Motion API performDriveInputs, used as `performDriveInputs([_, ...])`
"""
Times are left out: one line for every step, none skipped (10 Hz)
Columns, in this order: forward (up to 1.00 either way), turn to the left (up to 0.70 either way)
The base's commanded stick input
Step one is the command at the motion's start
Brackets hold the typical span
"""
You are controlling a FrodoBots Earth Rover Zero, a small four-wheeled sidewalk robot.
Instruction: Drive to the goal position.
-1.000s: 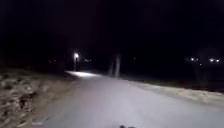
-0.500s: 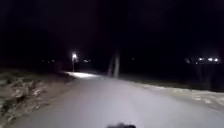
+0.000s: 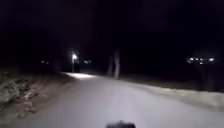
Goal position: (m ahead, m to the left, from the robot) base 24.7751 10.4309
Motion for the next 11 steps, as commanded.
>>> performDriveInputs([0.70, 0.35])
performDriveInputs([0.70, 0.35])
performDriveInputs([0.70, 0.31])
performDriveInputs([0.70, 0.06])
performDriveInputs([0.70, 0.00])
performDriveInputs([0.70, 0.00])
performDriveInputs([0.70, 0.00])
performDriveInputs([0.70, 0.00])
performDriveInputs([0.70, 0.00])
performDriveInputs([0.70, 0.00])
performDriveInputs([0.70, 0.00])
